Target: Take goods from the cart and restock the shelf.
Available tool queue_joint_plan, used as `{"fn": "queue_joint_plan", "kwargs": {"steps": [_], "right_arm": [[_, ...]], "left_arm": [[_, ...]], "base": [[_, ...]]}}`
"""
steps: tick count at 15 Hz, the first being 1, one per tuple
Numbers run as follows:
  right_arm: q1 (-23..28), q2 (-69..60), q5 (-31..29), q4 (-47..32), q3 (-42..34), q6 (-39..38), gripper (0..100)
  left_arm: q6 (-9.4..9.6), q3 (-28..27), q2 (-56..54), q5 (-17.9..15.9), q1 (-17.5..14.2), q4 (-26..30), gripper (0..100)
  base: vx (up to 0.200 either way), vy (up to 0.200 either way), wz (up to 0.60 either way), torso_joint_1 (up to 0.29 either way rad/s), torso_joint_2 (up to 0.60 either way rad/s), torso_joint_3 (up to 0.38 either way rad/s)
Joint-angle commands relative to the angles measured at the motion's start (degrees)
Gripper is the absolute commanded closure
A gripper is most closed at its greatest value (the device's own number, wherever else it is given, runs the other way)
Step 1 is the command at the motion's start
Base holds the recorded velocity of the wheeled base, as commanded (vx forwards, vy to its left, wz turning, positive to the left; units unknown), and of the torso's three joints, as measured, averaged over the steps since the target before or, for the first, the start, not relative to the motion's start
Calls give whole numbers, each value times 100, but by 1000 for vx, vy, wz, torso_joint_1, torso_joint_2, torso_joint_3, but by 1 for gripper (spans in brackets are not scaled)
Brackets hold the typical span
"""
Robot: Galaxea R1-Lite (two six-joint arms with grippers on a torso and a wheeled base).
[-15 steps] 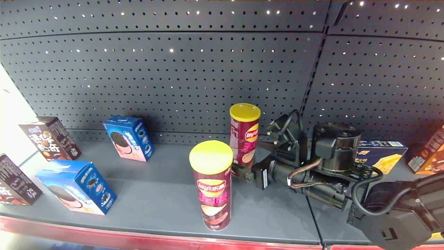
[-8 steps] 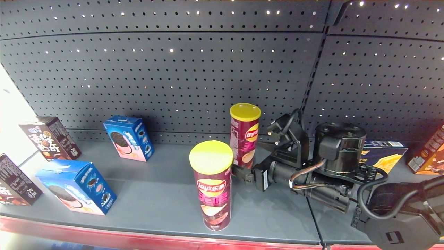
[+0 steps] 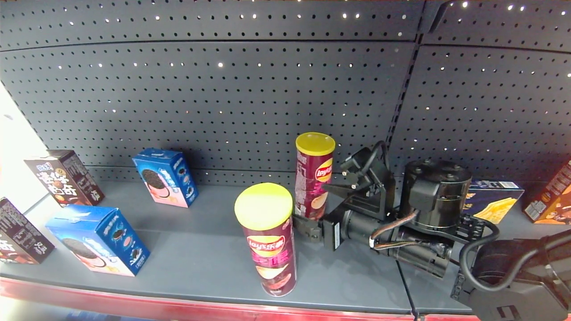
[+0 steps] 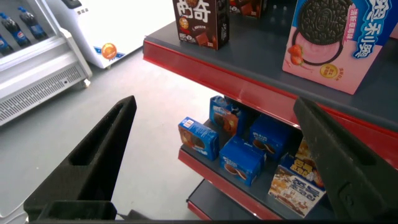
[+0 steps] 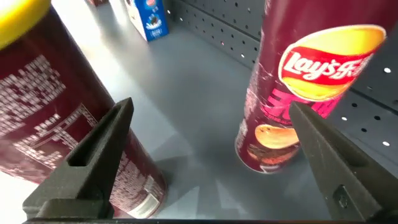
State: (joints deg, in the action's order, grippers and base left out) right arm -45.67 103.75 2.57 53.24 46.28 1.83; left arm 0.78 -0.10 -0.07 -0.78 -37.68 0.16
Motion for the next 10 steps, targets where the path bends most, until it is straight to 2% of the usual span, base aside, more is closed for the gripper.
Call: {"fn": "queue_joint_plan", "kwargs": {"steps": [1,10], "right_arm": [[-56,-4,6,3,4,2,0],[295,-48,-64,11,-233,11,0]], "left_arm": [[1,1,7,-1,-2,2,0],[1,1,7,8,-2,2,0]], "base": [[0,0,0,0,0,0],[0,0,0,0,0,0]]}}
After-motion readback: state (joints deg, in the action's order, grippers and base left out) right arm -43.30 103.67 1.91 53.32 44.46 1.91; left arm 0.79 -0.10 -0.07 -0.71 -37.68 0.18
